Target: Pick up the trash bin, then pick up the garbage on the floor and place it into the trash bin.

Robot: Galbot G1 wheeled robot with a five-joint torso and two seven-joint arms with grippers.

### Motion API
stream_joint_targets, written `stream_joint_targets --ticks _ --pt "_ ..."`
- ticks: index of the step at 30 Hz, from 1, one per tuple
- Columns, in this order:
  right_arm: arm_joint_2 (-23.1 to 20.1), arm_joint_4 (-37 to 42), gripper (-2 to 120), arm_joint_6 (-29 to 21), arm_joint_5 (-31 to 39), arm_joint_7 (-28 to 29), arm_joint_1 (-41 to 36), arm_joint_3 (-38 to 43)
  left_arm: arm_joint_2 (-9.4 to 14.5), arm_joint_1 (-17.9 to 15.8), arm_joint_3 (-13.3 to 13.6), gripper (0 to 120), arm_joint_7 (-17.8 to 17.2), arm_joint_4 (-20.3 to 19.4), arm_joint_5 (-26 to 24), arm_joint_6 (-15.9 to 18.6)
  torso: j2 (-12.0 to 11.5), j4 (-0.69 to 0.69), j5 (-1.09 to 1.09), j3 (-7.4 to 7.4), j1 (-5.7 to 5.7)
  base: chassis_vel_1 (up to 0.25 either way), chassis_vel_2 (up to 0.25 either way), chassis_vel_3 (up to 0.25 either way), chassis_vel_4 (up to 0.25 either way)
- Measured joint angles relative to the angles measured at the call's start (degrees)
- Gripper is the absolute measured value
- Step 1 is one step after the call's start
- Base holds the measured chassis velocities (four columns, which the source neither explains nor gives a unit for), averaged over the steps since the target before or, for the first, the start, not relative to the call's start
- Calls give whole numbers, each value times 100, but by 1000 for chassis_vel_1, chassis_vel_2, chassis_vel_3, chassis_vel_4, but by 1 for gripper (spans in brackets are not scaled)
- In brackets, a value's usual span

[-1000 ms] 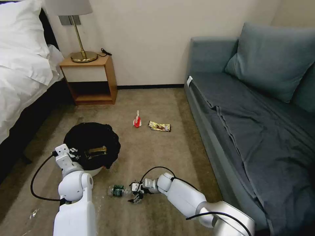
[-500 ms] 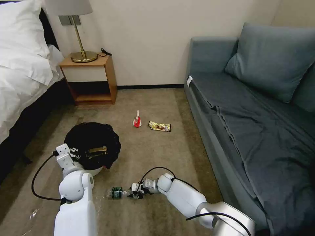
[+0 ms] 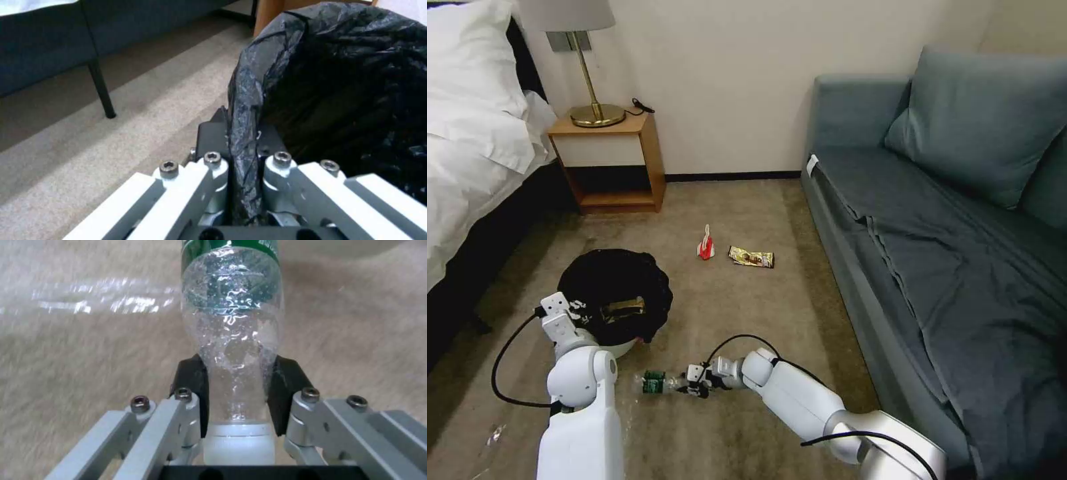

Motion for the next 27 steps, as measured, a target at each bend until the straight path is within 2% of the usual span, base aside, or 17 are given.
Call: stream_joint_targets --ticks 6,14,21,27 --pt "-107 -42 23 50 24 13 1 514 16 -43 -33 4 13 6 -99 9 0 1 1 0 0 0 0 0 0" --pt "-557 -84 23 68 268 59 37 1221 82 -112 -80 4 51 -9 -182 67 0 -1 2 0 0 0 0 0 0" --pt "-962 12 23 90 1093 213 87 1935 106 -144 -85 4 83 -24 -196 111 0 -2 1 0 0 0 0 0 0" --pt "-1007 272 23 245 1491 482 280 2025 81 -151 -41 4 83 2 -171 116 0 -1 1 0 0 0 0 0 0"
